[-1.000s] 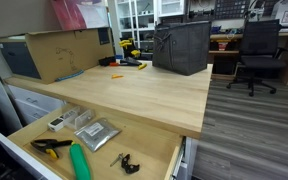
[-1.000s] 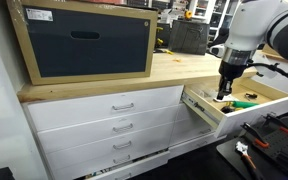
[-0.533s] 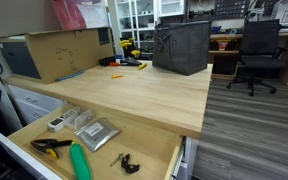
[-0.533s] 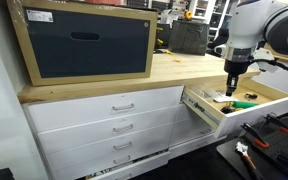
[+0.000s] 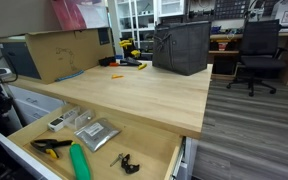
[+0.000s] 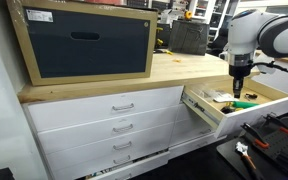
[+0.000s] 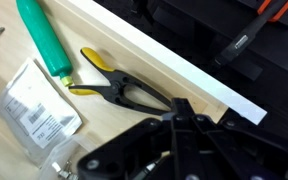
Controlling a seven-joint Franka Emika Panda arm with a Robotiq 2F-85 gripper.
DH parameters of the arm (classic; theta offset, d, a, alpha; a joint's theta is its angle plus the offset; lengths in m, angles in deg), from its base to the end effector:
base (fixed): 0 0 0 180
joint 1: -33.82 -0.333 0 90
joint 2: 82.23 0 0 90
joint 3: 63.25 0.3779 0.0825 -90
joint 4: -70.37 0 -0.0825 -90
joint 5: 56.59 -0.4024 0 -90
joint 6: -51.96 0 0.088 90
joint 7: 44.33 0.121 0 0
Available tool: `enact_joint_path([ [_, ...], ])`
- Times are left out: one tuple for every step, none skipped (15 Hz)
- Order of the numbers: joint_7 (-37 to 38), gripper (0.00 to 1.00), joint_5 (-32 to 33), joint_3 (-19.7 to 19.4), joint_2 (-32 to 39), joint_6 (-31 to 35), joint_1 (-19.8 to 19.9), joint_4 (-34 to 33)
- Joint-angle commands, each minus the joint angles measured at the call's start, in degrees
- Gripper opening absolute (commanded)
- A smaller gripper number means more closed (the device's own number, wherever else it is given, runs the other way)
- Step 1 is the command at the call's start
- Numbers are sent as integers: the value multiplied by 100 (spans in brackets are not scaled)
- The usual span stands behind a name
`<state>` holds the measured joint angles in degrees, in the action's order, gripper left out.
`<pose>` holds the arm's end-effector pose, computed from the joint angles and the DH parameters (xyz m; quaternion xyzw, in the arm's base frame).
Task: Close the topmost drawers.
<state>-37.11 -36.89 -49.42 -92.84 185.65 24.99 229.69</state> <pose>0.3239 0.1214 0.2784 0.9480 0.2584 -0.0969 0.1584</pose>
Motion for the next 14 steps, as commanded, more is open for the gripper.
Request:
enact_joint_path([
  [63, 0, 80, -123, 310, -218, 90, 3],
  [97, 0, 128, -161, 403, -152, 113, 8],
  [93, 0, 105, -209, 473, -91, 125, 11],
  [76, 0, 20, -262, 545, -108, 134, 10],
  [63, 0, -24, -313, 605, -65, 140, 10],
  [44, 0, -71, -358, 658, -46, 140, 9],
  [37, 0, -110, -400, 714, -25, 140, 9],
  [44, 0, -128, -433, 765, -2, 143, 8],
  [56, 0, -119, -462, 816, 27, 148, 7],
  [75, 0, -74, -494, 868, 93, 157, 7],
  [84, 0, -34, -525, 927, 195, 166, 6],
  [63, 0, -38, -553, 973, 274, 171, 6],
  [72, 0, -6, -581, 1035, 374, 188, 6],
  [78, 0, 24, -611, 1107, 408, 204, 5],
])
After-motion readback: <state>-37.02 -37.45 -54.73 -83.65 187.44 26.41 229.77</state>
